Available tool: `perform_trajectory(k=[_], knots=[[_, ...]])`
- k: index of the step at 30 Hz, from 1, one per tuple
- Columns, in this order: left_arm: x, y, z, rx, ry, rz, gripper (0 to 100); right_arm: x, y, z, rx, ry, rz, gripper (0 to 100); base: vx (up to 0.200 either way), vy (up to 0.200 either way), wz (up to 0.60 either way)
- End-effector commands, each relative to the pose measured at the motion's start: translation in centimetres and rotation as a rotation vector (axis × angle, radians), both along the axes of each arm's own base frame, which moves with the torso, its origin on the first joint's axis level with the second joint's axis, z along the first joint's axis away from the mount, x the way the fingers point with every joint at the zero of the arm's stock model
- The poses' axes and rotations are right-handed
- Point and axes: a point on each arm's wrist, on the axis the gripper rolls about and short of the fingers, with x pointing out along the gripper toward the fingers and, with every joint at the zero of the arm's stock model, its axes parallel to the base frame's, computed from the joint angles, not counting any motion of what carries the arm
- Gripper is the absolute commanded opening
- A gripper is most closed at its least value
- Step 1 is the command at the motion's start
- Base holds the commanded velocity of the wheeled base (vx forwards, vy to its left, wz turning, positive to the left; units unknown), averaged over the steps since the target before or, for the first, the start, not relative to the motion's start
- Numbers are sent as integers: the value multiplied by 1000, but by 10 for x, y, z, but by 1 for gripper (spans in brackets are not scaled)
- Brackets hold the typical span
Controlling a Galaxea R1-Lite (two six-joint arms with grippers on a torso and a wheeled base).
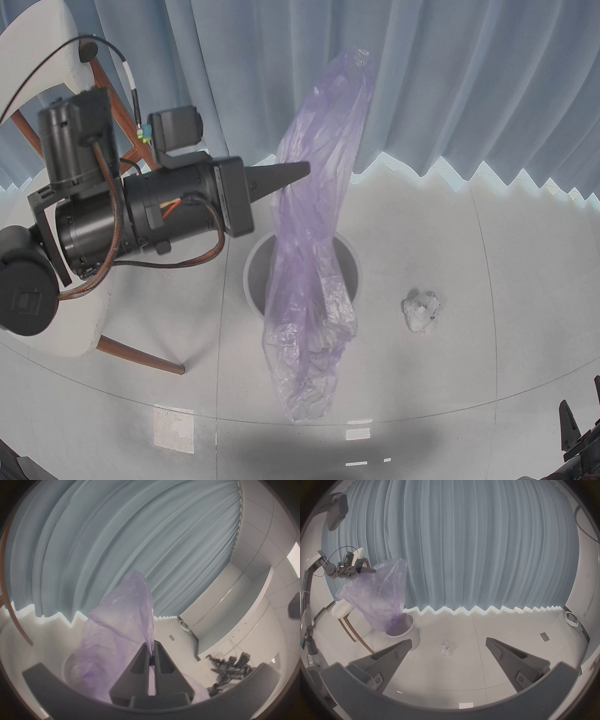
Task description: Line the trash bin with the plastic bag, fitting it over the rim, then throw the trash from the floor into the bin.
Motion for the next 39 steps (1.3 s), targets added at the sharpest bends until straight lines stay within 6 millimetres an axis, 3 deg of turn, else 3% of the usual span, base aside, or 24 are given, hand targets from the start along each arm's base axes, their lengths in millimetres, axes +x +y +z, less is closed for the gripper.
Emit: perform_trajectory(k=[1, 7, 14, 20, 22, 26, 30, 33, 39], knots=[[36, 8, -46, 119, 57, 80, 0, 0, 0, -5, 1, 1, 1, 100, 0, 0, 0], [61, 8, -67, 164, 12, 119, 0, 0, 0, -5, 1, 1, 1, 100, 0, 0, 0], [64, 11, -68, 173, 12, 184, 0, 0, 0, -5, 1, 1, 1, 100, 0, 0, 0], [61, 38, -53, 165, -15, 263, 0, 0, 0, -5, 1, 1, 1, 100, 0, 0, 0], [62, 60, -61, 220, -8, 333, 0, 0, 0, -5, 1, 1, 2, 100, 0, 0, 0], [66, 77, -73, 309, -37, 405, 0, 0, 0, -5, 1, 1, 2, 100, 0, 0, 0], [66, 67, -68, 306, -62, 382, 0, 0, 0, -5, 1, 1, 1, 100, 0, 0, 0], [70, 62, -54, 281, -104, 377, 0, 0, 0, -5, 1, 1, 1, 100, 0, 0, 0], [71, 47, -55, 282, -109, 327, 0, 0, 0, -5, 1, 1, 1, 100, 0, 0, 0]])
